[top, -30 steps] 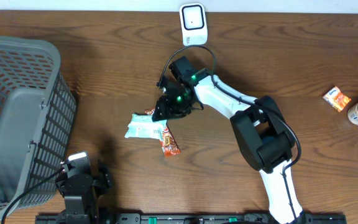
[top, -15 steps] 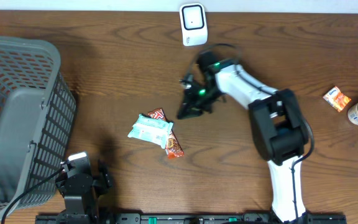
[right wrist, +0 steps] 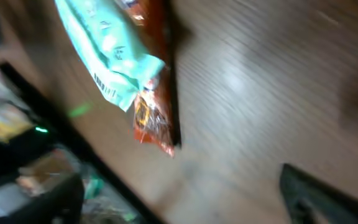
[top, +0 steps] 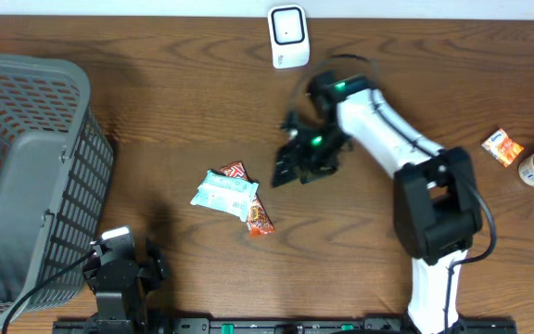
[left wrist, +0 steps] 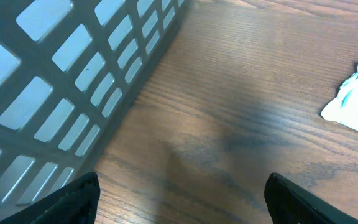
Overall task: Scan the item barcode
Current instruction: 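Lower the right gripper and pinch the mint-green tissue pack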
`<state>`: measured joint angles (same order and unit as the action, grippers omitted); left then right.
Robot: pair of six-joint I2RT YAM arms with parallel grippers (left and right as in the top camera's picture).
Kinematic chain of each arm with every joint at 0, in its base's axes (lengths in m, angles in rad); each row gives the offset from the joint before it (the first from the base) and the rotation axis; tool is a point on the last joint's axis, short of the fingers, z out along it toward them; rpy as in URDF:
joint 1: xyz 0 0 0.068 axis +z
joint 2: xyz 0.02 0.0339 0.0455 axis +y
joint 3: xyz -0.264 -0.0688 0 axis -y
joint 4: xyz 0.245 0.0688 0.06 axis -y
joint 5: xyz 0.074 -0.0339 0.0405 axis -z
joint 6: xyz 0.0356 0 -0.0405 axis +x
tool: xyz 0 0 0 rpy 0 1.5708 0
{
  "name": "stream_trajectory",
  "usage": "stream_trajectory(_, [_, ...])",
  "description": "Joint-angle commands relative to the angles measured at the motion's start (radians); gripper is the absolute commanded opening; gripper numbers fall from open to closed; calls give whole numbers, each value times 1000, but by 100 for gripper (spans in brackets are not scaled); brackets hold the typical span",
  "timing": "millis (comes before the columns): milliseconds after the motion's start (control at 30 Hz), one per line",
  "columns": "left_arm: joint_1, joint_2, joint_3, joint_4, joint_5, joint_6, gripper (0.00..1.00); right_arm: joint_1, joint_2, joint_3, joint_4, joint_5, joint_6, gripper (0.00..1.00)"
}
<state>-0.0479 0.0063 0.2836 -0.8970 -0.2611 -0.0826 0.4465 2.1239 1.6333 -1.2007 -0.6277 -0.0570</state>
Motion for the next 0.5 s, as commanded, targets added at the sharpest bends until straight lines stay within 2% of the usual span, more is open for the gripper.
stream_trajectory(0, [-3,-2,-3,-42,-10,-8,85,88,-24,10,71,135,-127,99])
stream_trajectory(133, [-3,-2,-3,-41,-10,-8,85,161,-24,16,199,212,-156,99])
stream_trajectory(467, [-3,-2,-3,-42,-10,-8,85,231,-23,34,398,170,-256,99])
